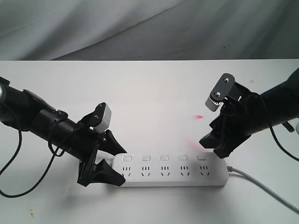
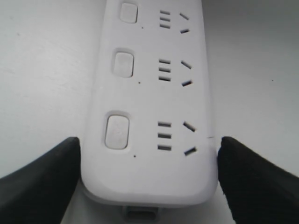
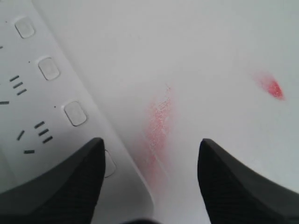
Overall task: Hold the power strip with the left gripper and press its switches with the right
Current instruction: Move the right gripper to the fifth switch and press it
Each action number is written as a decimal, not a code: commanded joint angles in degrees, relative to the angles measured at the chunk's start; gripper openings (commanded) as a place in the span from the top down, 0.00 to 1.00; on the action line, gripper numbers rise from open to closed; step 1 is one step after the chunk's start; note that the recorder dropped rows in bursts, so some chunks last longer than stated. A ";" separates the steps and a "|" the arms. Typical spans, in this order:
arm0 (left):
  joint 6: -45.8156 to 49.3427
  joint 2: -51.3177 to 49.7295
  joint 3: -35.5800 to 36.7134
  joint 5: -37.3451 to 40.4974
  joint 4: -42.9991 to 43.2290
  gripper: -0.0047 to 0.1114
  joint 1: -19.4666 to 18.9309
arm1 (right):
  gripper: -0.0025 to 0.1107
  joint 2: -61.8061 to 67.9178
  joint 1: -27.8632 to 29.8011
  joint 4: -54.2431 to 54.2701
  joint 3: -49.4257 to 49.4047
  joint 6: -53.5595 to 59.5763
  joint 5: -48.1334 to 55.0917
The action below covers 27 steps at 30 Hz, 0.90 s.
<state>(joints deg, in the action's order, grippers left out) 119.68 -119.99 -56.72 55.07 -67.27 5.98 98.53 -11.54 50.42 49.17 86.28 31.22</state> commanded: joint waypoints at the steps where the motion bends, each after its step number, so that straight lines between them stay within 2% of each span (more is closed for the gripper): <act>1: 0.17 -0.14 -0.26 0.64 0.42 0.44 0.28 | 0.50 -0.15 0.15 5.44 -1.78 4.53 -1.83; 13: 0.17 -0.14 -0.26 0.64 0.42 0.44 0.28 | 0.50 5.38 0.15 5.82 -1.78 4.88 -1.22; 27: 0.17 -0.14 -0.26 0.64 0.42 0.44 0.28 | 0.50 5.36 0.15 5.66 -2.43 4.99 -2.56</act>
<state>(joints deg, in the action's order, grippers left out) 119.68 -119.99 -56.72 55.07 -67.17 5.98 103.70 -11.46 56.23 47.61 90.73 29.60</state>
